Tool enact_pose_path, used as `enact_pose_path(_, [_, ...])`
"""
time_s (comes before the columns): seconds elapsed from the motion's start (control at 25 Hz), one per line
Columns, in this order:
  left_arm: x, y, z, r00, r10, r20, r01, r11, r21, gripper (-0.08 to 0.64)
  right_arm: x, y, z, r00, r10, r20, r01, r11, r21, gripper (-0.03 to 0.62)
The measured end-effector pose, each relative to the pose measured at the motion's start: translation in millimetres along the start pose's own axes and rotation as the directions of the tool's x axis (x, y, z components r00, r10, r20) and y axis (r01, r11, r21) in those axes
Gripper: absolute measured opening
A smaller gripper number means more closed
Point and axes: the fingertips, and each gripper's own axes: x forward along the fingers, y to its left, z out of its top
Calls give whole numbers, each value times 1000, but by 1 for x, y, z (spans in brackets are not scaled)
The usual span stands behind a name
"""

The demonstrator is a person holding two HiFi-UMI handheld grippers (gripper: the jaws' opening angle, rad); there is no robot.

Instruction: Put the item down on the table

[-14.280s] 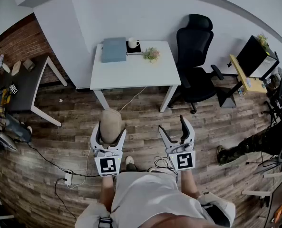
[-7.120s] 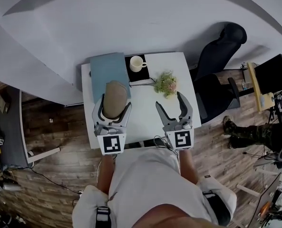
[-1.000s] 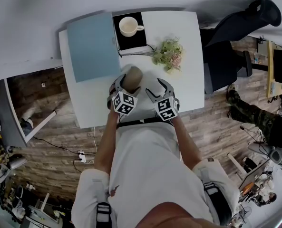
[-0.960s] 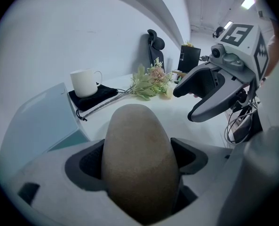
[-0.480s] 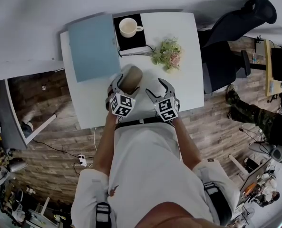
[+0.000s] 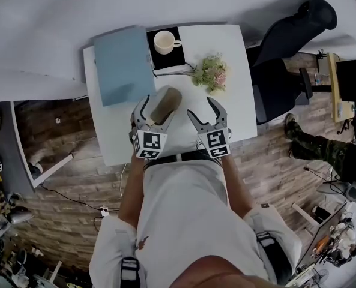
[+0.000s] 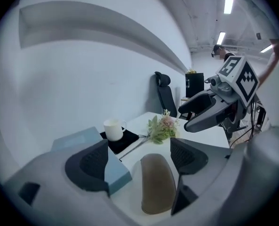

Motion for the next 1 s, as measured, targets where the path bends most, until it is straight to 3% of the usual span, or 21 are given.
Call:
enact_pose_path(0.24, [-43, 22, 60, 983, 75, 165, -79, 997, 17, 420, -30, -2, 58, 987, -64, 147, 66, 998, -10, 333])
enact_pose_path(0.4, [-76, 34, 105, 953, 103, 284, -119, 992, 43, 419, -53, 3, 94, 966, -99, 240, 103, 995, -3, 334])
enact_pose_path(0.52, [-102, 38, 129, 927, 125, 355, -135, 991, 4, 421, -72, 11, 121, 947, -122, 297, 125, 992, 6, 337])
enact_pose_path(0.6, [-118, 39, 142, 913, 146, 381, -142, 989, -38, 423, -84, 16, 137, 930, -131, 342, 137, 991, 8, 340])
enact_pose_path(0.8, [-150, 39, 162, 881, 173, 441, -182, 983, -22, 426, -111, 25, 159, 896, -153, 416, 158, 987, 23, 341])
enact_pose_path(1.0, [-164, 33, 156, 879, 189, 438, -186, 981, -50, 426, -122, 30, 156, 896, -173, 410, 171, 984, 42, 348])
